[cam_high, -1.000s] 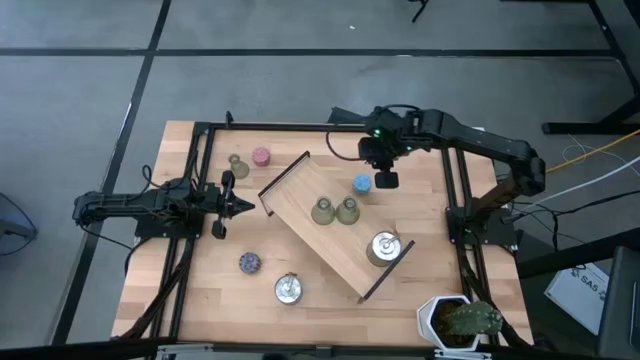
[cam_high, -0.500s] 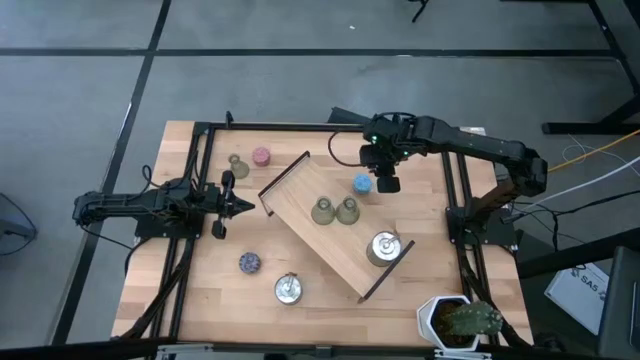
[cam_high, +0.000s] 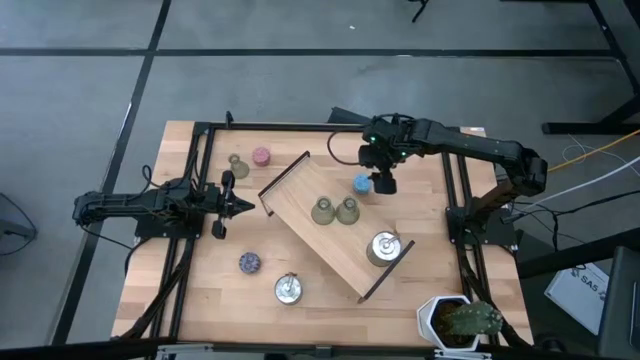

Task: Pick & Place candle stick holders
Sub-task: Put the blue white scented candle on the shelf

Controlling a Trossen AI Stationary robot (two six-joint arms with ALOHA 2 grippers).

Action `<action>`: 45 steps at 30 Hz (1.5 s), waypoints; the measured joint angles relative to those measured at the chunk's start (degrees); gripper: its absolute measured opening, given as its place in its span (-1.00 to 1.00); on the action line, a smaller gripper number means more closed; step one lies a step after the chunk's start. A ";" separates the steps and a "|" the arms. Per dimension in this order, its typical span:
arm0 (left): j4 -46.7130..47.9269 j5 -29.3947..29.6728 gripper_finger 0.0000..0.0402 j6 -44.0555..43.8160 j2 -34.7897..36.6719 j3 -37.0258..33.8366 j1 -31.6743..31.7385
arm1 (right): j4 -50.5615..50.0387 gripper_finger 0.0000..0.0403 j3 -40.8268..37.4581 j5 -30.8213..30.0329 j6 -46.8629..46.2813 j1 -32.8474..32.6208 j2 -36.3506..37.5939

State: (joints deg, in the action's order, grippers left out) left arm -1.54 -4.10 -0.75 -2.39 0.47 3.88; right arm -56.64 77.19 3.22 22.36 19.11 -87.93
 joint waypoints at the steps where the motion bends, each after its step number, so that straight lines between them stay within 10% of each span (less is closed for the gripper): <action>1: 0.00 0.00 -0.98 0.00 -0.01 0.00 -0.01 | 0.13 0.24 0.00 0.00 -0.86 0.00 -0.08; 29: 0.00 0.00 -0.98 0.00 0.00 0.00 0.00 | 13.80 0.88 -10.25 -0.09 6.22 2.24 -0.23; 45: 0.00 0.00 -0.98 0.00 -0.02 0.00 -0.02 | 21.51 0.91 -11.50 -0.07 0.60 4.50 -0.23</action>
State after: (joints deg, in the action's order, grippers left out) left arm -1.54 -4.10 -0.75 -2.41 0.47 3.86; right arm -35.13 65.69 3.16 22.96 23.62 -88.16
